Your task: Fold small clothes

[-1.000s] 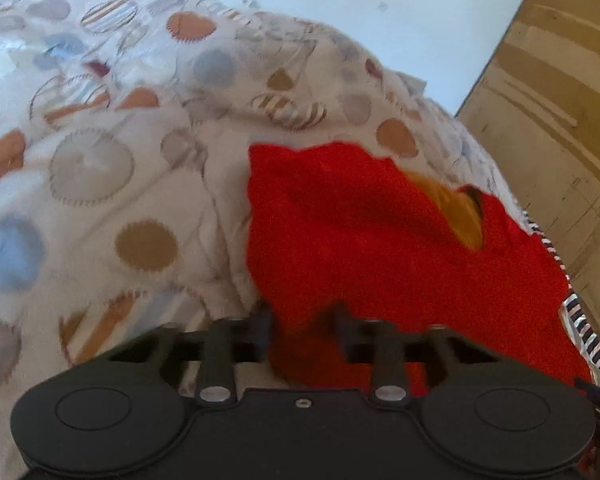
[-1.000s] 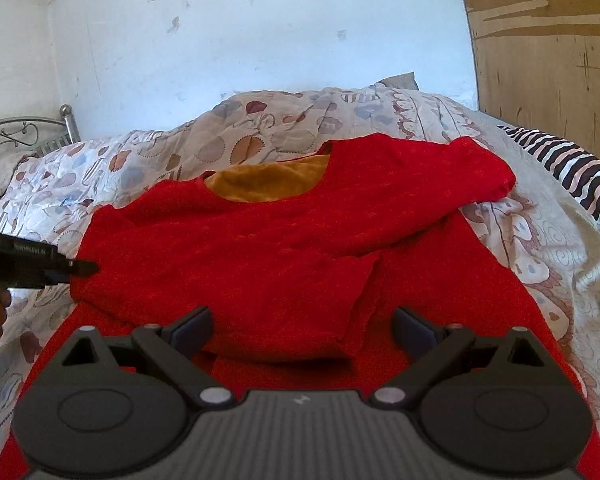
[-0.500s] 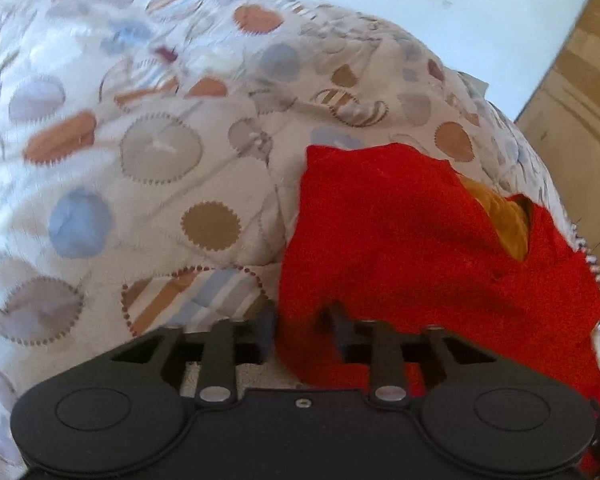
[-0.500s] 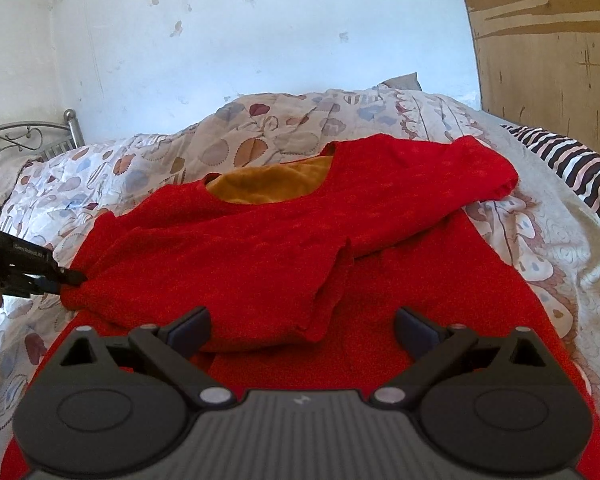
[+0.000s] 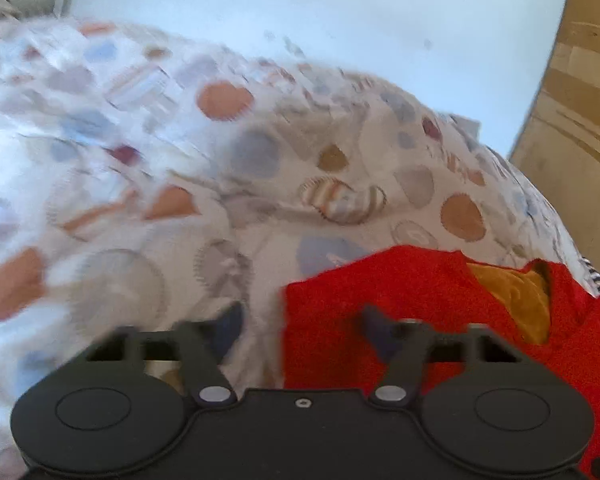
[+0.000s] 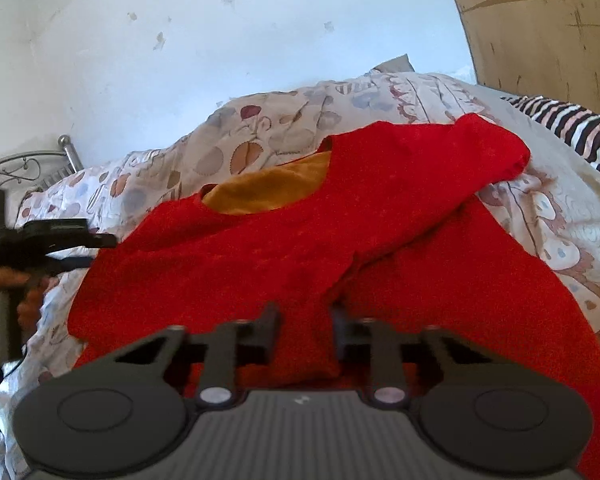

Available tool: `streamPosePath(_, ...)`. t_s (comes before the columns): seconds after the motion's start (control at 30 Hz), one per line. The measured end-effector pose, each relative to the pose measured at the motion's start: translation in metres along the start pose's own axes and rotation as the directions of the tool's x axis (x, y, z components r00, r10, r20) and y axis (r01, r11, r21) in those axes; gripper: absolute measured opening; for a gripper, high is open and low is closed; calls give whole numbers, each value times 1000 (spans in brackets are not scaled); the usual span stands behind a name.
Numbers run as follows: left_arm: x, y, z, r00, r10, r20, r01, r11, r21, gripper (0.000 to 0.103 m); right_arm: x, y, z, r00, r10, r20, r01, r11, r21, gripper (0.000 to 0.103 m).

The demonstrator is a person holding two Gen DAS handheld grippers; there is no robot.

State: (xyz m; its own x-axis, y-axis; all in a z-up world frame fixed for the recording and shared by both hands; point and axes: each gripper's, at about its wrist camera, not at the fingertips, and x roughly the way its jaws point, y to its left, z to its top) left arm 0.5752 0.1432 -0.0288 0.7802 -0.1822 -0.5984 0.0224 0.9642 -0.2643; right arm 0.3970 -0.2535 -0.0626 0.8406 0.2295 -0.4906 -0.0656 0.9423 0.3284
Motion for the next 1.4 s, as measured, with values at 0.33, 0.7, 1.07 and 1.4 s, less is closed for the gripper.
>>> streamPosePath(0.33, 8, -7, -23, 989, 70, 132, -81, 994, 73, 17, 0, 0, -4, 999, -41, -9, 41, 999, -1, 5)
streamPosePath(0.7, -66, -31, -38, 973, 103, 206, -125, 988, 95, 100, -49, -11, -3, 997, -71, 41, 72, 997, -29, 66)
streamPosePath(1.07, -179, -66, -153, 994, 48, 95, -62, 987, 149, 102, -156, -51, -56, 975, -223, 5, 222, 964, -147, 101)
streamPosePath(1.4, -251, -85, -240, 997, 73, 17, -75, 981, 178, 102, -234, -61, -105, 949, -315, 24, 309, 908, -284, 103)
